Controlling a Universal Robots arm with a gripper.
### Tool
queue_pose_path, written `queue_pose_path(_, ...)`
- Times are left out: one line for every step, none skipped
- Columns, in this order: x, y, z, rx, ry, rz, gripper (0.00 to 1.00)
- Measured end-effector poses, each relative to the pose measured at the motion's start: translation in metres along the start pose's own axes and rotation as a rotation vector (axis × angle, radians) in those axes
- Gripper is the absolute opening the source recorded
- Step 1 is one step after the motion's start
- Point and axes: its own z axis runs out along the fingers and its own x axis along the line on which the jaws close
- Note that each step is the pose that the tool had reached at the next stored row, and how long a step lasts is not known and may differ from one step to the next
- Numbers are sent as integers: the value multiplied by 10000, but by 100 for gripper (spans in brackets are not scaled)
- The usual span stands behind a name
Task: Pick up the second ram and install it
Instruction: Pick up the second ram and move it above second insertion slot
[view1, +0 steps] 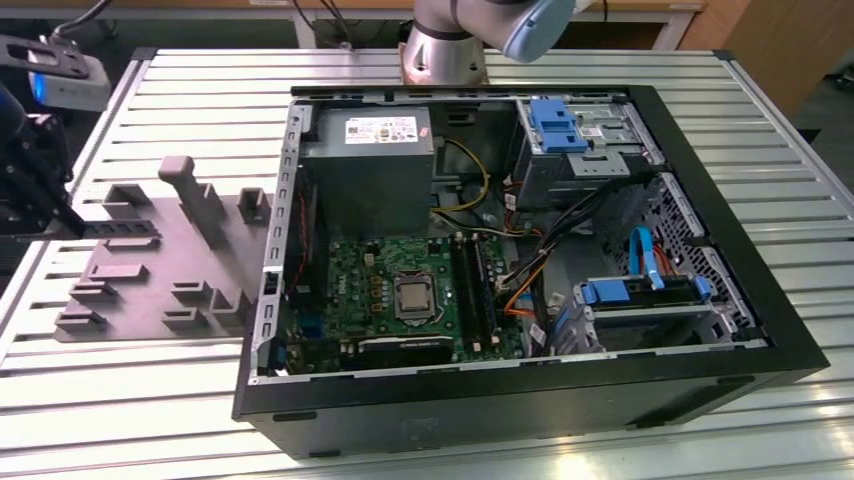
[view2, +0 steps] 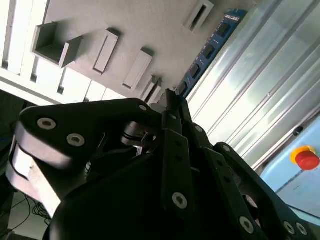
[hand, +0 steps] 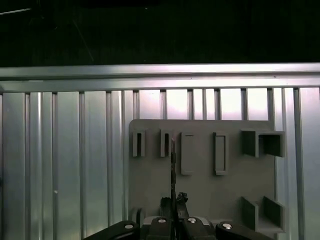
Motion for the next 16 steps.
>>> queue_pose_path(-1,1,-39,0,0,0,14)
queue_pose_path(-2,1,-80,1,-1,0,14)
queue_pose_path(-2,2,-123,0,0,0,14)
queue_pose_path(-3,2,-165,0,0,-1,14)
queue_pose_path(-4,3,-208,2,-1,0,14)
queue_pose_path(-5,3,-254,0,0,0,14)
queue_pose_path(-6,4,-299,0,0,0,14)
queue_pose_path(-7,4,-343,1,-1,-1,14)
queue_pose_path(-8,5,-390,1,-1,0,14)
queue_pose_path(-9,6,-435,1,-1,0,14)
queue_pose_path(-10,6,-478,1,-1,0,14)
queue_pose_path(-11,7,-527,1,-1,0,14)
queue_pose_path(-12,7,-572,2,-1,-1,14)
queue_pose_path(-13,8,-617,0,0,0,14)
queue_pose_path(-13,9,-662,0,0,-1,14)
queue_pose_path(-15,9,-707,1,-1,0,14)
